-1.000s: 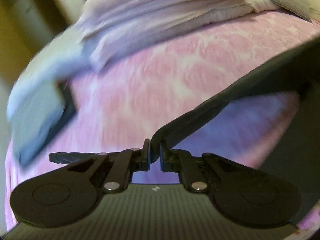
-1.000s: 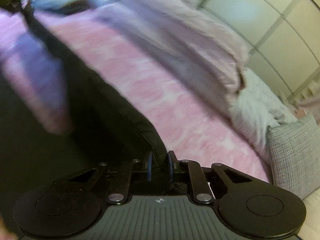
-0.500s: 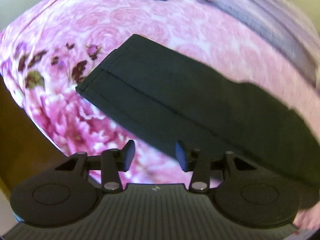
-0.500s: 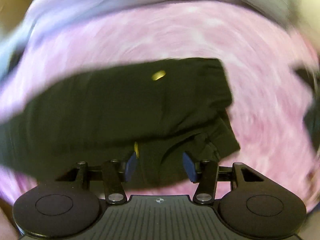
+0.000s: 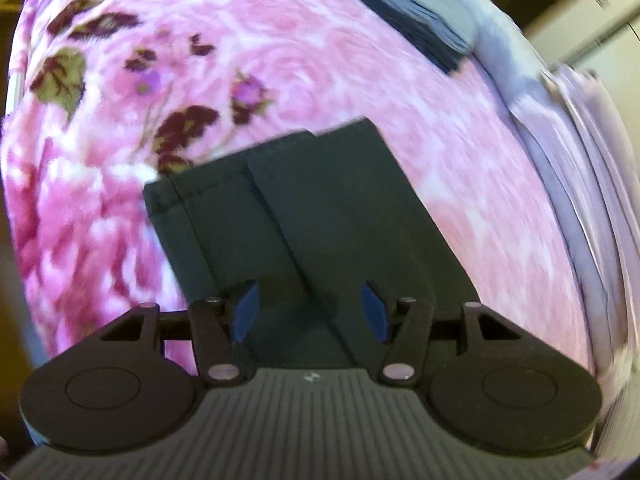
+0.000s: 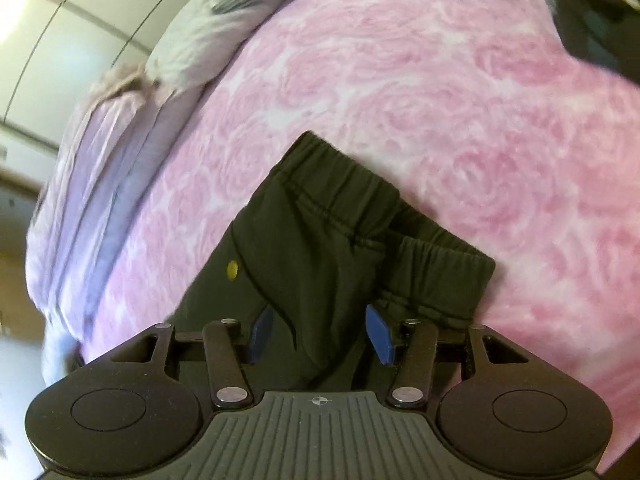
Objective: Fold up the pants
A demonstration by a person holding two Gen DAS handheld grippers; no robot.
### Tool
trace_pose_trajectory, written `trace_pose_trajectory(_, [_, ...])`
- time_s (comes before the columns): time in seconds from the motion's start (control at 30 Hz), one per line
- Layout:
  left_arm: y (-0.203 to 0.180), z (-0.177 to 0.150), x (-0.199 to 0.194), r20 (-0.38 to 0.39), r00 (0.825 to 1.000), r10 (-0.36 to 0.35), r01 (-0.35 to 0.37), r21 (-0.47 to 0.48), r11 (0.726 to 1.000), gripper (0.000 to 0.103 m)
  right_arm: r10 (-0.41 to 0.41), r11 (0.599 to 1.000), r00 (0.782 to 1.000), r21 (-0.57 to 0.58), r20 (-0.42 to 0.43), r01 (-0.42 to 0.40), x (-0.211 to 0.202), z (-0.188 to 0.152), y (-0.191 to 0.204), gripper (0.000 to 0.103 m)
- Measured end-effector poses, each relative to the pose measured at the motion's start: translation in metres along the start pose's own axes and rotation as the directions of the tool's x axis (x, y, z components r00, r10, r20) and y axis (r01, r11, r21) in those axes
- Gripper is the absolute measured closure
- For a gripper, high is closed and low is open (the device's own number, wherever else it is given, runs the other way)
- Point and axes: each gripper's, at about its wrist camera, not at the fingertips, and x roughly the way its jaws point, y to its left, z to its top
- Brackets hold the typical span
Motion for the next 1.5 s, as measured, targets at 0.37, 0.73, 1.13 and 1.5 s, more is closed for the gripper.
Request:
trace_pose_trajectory(0.37, [0.001,0.02,0.017,0.059,0.998,0.005,-0.008,0.035,0.999,0.094,0.07,0.983,0.995,0.162,0.074,-0.081,0.004,-0.001,-0.021,0.054])
trace_pose_trajectory(0.73, [-0.034,0.024,-0.003,0.12,0.993,0.018,-0.051,0.281,0.958,0.102,0.028,0.999,0.994,0.031,0.107,-0.031,0.008,0.011,-0.006,0.101])
trace_pose_trajectory(1.13, [0.011,-0.022,-0.017,0.155,0.973,0.172,-0.222,0.412,0.884,0.102,-0.051,0.999,0.999,0.019,0.004,0.051,-0.03,-0.023,-0.048,0.101])
trace_pose_trajectory(1.5, [0.013,-0.032,-0.021,0.204,0.959,0.197,-0.268,0.43,0.862,0.099,-0.059,0.998,0.998,0.008,-0.019,0.059,-0.019,-0.032,-0.059,0.101])
